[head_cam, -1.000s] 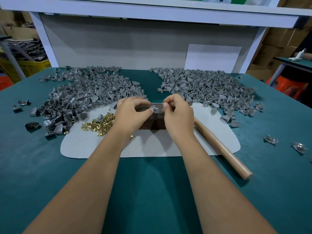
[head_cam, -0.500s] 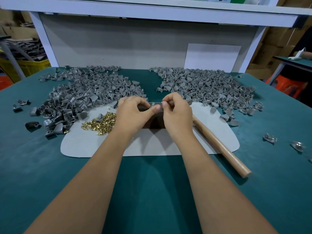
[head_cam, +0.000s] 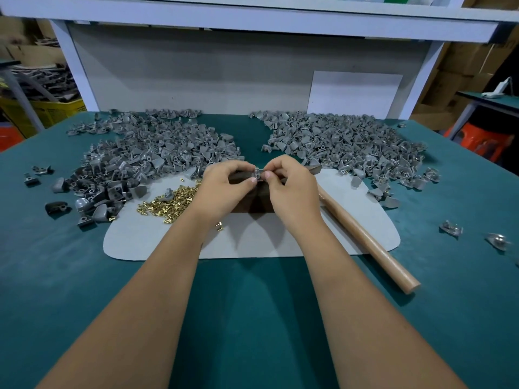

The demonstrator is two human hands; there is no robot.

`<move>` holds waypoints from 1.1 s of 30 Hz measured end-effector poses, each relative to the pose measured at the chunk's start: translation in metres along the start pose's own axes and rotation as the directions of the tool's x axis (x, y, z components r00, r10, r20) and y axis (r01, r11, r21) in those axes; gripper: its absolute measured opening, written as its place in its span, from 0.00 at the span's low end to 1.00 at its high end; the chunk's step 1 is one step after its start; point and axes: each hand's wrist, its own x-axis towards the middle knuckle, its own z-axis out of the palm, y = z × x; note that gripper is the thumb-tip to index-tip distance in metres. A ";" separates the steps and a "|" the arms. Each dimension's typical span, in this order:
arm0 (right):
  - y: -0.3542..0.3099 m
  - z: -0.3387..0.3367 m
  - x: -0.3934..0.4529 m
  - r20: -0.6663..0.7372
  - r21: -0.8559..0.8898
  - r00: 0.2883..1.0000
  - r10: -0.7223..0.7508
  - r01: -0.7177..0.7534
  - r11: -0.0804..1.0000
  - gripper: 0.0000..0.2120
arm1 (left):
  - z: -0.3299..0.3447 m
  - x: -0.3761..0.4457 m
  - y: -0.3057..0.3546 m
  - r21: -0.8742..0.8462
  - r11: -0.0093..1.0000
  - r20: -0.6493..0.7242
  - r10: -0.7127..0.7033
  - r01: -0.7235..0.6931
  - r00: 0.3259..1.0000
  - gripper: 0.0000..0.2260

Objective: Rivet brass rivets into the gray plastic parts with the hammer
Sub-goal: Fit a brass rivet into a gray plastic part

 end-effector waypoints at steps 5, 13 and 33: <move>0.001 0.000 0.002 0.010 0.006 1.000 0.007 -0.007 1.000 0.08 | -0.002 0.000 0.002 -0.072 0.996 -0.020 -0.052 0.050 0.998 0.11; 0.002 0.000 0.002 0.010 -0.010 1.000 -0.011 0.011 1.000 0.07 | 0.003 -0.004 0.005 -0.100 0.995 -0.019 0.019 -0.021 1.000 0.09; 0.003 -0.002 0.004 -0.022 -0.017 0.998 0.067 -0.067 0.998 0.07 | 0.003 -0.008 0.010 -0.151 0.986 -0.022 0.070 -0.072 0.997 0.11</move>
